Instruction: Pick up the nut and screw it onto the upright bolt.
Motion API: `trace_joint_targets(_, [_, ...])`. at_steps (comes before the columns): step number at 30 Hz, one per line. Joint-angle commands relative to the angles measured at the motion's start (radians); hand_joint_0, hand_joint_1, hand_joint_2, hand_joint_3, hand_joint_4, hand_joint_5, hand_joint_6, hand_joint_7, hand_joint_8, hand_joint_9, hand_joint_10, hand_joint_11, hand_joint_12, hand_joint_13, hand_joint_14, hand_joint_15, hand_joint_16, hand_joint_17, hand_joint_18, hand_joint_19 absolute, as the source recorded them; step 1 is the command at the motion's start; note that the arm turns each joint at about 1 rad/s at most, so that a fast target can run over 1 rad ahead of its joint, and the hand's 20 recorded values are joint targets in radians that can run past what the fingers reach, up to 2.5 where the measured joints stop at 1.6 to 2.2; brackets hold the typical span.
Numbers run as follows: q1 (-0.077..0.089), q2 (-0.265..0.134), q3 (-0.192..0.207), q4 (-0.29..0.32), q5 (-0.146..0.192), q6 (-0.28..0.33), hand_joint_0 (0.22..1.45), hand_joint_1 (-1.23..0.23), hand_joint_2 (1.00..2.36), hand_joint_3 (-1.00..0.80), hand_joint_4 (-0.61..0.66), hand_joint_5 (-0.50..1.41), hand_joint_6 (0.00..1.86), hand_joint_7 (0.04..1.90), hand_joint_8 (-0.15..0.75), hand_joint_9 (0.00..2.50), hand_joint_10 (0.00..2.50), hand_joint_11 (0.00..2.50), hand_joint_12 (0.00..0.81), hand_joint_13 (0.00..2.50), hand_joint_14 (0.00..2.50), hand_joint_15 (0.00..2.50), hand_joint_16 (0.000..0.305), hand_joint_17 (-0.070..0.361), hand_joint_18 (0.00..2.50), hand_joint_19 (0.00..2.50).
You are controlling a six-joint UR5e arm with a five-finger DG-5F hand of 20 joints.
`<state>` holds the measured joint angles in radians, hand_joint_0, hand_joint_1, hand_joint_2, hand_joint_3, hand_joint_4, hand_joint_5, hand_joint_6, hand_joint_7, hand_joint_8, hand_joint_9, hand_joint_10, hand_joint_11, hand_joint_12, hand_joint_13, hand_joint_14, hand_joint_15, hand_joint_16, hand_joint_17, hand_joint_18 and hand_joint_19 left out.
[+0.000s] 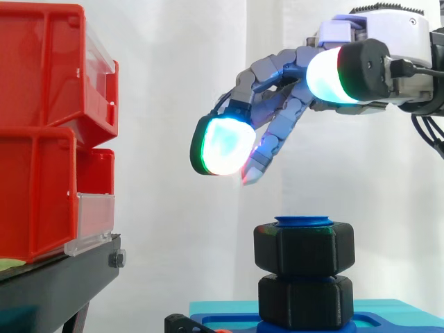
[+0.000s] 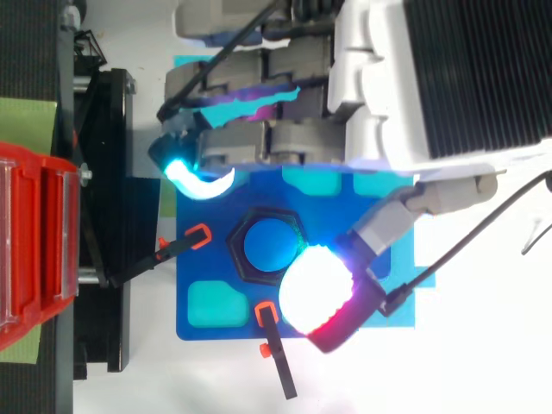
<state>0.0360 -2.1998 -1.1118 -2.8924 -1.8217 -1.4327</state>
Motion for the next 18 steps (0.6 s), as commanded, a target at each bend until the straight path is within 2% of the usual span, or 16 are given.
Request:
trace_joint_targets(1, [0.015, 0.0, -0.003, -0.001, 0.004, 0.0, 0.47, -0.16, 1.0, -0.5, 0.21, -0.13, 0.5, 0.69, 0.209, 0.85, 0.0, 0.0, 0.277, 0.37, 0.0, 0.0, 0.041, 0.092, 0.02, 0.0])
trace_joint_targets(3, [0.022, 0.0, -0.008, -0.002, 0.004, 0.0, 0.47, -0.16, 1.0, -0.5, 0.2, -0.13, 0.5, 0.69, 0.207, 0.84, 0.0, 0.0, 0.278, 0.36, 0.0, 0.0, 0.041, 0.093, 0.0, 0.0])
trace_joint_targets(5, [0.035, 0.0, -0.043, 0.005, 0.015, 0.0, 0.47, -0.15, 1.0, -0.5, 0.2, -0.13, 0.5, 0.7, 0.208, 0.83, 0.0, 0.0, 0.281, 0.35, 0.0, 0.0, 0.042, 0.094, 0.0, 0.0])
trace_joint_targets(6, [0.035, 0.0, -0.043, 0.005, 0.015, 0.0, 0.47, -0.15, 1.0, -0.5, 0.21, -0.12, 0.5, 0.71, 0.211, 0.83, 0.0, 0.0, 0.282, 0.35, 0.0, 0.0, 0.042, 0.094, 0.0, 0.0])
trace_joint_targets(7, [0.041, 0.0, -0.08, 0.025, 0.028, 0.002, 0.47, -0.15, 1.0, -0.5, 0.21, -0.12, 0.5, 0.71, 0.218, 0.84, 0.0, 0.0, 0.285, 0.35, 0.0, 0.0, 0.042, 0.095, 0.0, 0.0])
trace_joint_targets(8, [0.041, 0.0, -0.08, 0.025, 0.028, 0.002, 0.47, -0.15, 1.0, -0.5, 0.21, -0.12, 0.5, 0.72, 0.218, 0.85, 0.0, 0.0, 0.285, 0.34, 0.0, 0.0, 0.042, 0.095, 0.0, 0.0])
trace_joint_targets(9, [0.044, 0.0, -0.12, 0.051, 0.044, 0.002, 0.47, -0.15, 1.0, -0.5, 0.22, -0.12, 0.5, 0.72, 0.221, 0.85, 0.0, 0.0, 0.286, 0.35, 0.0, 0.0, 0.042, 0.095, 0.0, 0.0])
trace_joint_targets(11, [0.045, 0.0, -0.155, 0.108, 0.059, 0.006, 0.47, -0.15, 1.0, -0.5, 0.21, -0.11, 0.5, 0.73, 0.223, 0.85, 0.0, 0.0, 0.287, 0.35, 0.0, 0.0, 0.042, 0.095, 0.0, 0.0])
trace_joint_targets(13, [0.045, 0.0, -0.157, 0.157, 0.062, 0.015, 0.47, -0.14, 1.0, -0.5, 0.22, -0.11, 0.5, 0.73, 0.222, 0.86, 0.0, 0.0, 0.286, 0.35, 0.0, 0.0, 0.042, 0.096, 0.0, 0.0])
trace_joint_targets(18, [0.036, 0.0, -0.157, 0.15, 0.053, 0.031, 0.47, -0.15, 1.0, -0.5, 0.22, -0.11, 0.5, 0.74, 0.228, 0.88, 0.0, 0.0, 0.284, 0.37, 0.0, 0.0, 0.043, 0.096, 0.0, 0.0])
